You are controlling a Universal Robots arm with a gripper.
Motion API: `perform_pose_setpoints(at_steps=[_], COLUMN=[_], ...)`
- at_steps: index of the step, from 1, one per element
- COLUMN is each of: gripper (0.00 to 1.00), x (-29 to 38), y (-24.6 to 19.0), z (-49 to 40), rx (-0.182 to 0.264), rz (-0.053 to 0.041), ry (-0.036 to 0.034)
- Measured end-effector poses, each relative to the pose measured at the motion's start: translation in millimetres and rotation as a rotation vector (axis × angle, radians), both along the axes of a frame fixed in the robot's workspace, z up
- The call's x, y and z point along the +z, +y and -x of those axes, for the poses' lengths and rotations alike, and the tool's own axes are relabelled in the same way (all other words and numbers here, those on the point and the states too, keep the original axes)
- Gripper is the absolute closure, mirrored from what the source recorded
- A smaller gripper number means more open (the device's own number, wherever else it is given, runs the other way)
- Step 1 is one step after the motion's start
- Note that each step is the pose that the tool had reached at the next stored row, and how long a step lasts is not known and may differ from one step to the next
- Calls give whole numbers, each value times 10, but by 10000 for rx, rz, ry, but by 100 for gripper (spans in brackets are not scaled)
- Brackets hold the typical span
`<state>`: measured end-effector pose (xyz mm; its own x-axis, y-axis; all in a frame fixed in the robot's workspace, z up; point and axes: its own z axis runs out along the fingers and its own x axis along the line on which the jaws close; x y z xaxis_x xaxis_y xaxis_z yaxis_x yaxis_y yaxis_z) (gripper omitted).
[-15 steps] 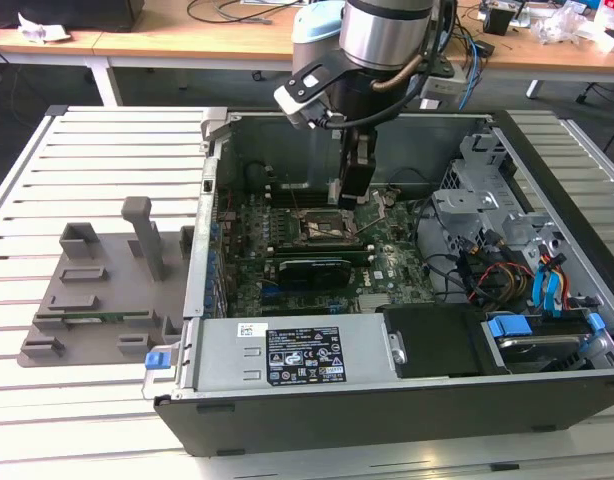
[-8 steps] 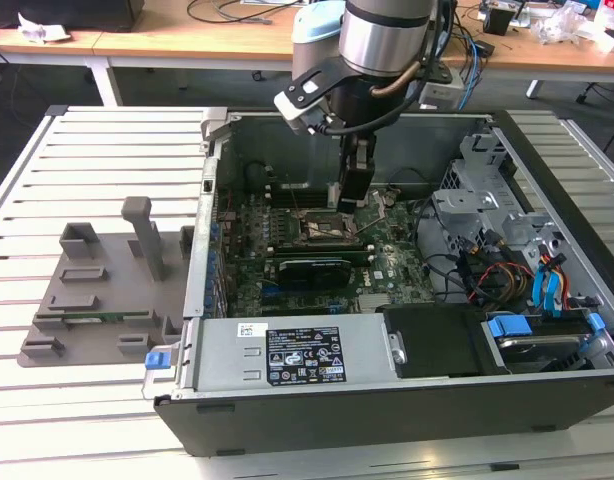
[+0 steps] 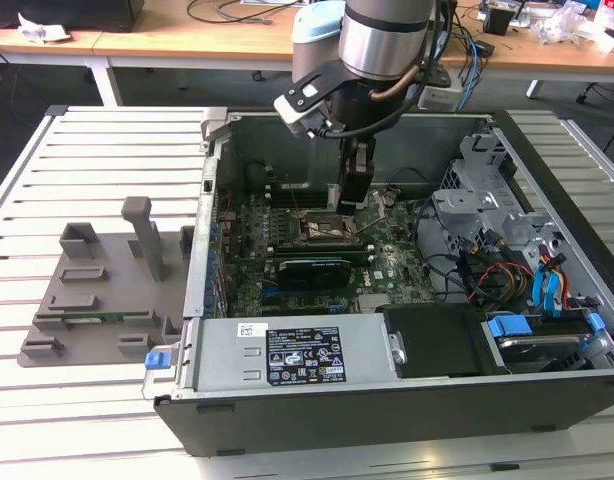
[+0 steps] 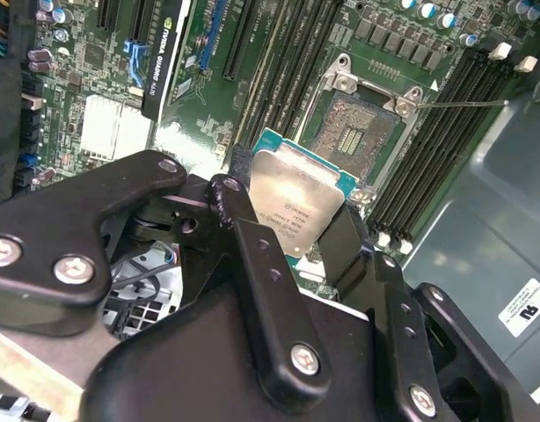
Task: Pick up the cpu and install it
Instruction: 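Place the cpu into insertion slot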
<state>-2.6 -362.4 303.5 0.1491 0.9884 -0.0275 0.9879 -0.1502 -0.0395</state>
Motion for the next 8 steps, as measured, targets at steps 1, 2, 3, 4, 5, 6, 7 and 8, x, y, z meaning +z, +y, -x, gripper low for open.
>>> perform_pose_setpoints(at_steps=[1,2,3,4,5,6,7,8], gripper=[45,45,45,45,45,45,45,45], x=[-4,-7,-15,-23,-28,-35,-41,-48], y=[0,0,0,0,0,0,0,0], z=[0,0,0,0,0,0,0,0], rx=[0,0,0,0,0,0,0,0], rz=[0,1,0,0,1,1,0,1], ry=[-1,0,0,-1,0,0,0,0])
